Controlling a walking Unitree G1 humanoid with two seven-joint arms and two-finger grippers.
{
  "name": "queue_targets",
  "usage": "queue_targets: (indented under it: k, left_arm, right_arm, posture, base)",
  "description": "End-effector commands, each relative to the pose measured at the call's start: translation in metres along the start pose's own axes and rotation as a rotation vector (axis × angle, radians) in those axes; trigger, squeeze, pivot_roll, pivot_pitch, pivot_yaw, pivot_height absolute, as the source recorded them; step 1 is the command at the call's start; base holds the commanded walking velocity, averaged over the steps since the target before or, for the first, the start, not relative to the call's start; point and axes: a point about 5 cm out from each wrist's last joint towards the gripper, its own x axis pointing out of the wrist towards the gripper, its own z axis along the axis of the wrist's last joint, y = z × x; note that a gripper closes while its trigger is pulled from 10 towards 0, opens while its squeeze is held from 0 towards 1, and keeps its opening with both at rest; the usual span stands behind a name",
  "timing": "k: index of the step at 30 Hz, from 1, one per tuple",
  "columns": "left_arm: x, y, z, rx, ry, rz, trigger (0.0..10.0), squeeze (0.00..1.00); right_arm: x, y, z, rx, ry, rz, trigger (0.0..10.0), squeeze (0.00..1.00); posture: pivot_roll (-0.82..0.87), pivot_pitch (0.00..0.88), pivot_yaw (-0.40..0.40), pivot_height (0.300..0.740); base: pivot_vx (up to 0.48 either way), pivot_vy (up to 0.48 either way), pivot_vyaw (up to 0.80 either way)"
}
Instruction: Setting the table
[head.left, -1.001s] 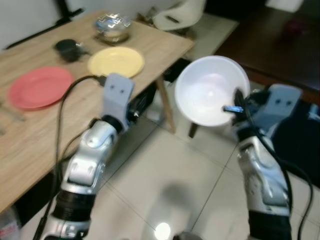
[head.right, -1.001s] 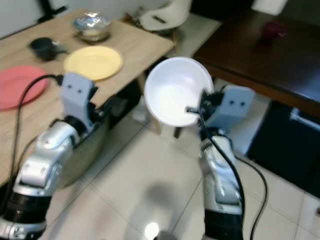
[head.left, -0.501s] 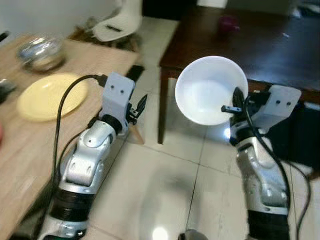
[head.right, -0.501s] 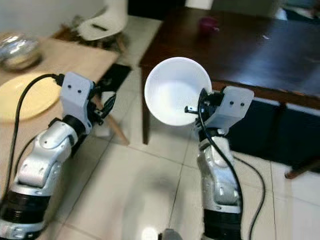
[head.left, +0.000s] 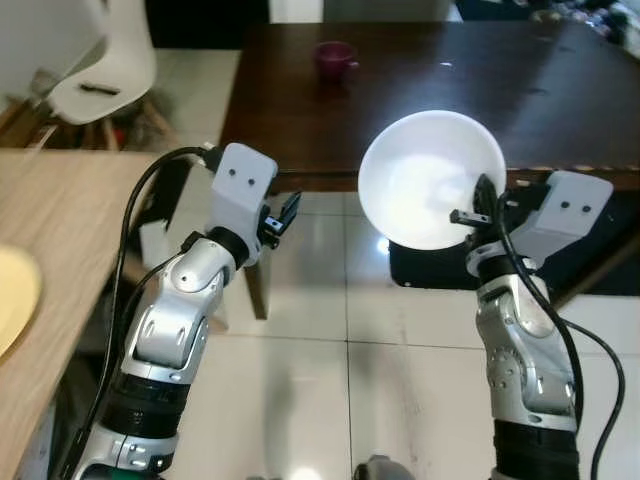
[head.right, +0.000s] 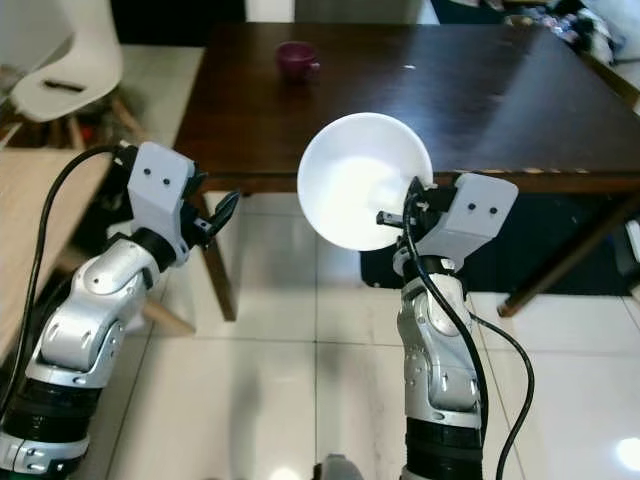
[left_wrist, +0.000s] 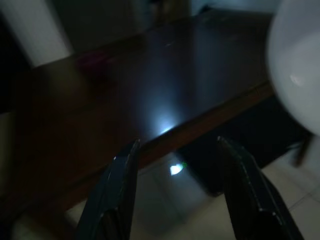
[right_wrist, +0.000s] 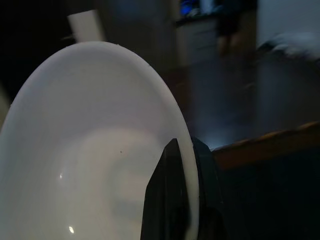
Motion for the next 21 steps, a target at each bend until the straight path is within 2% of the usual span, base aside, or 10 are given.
queue_targets:
  k: [1,15,21]
  left_arm:
    - [-0.0013,0.0075,-0.0006,0.022,0.0,0.034,10.0,0.0]
    - [0.0002,0.0088,-0.0016,0.025,0.003,0.049,10.0,0.0]
    - [0.0005,0.0088,-0.0018,0.025,0.001,0.05,10.0,0.0]
  right_arm:
    - [0.0003,0.0077,0.0041,0.019,-0.022,0.033,10.0,0.0]
    - [-0.0002,0.0064,0.0054,0.067,-0.024,0.024,10.0,0.0]
    - [-0.0002,0.0105,0.0034,0.089,-0.006,0.062,10.0,0.0]
  posture:
    - [-0.14,0.028,0.097,0.74]
    - [-0.14,0.031,0.098,0.74]
    - [-0.14,0.033,0.098,0.74]
  base:
    - [0.405,0.0,0.0]
    - [0.413,0.0,0.0]
    - [0.411,0.0,0.0]
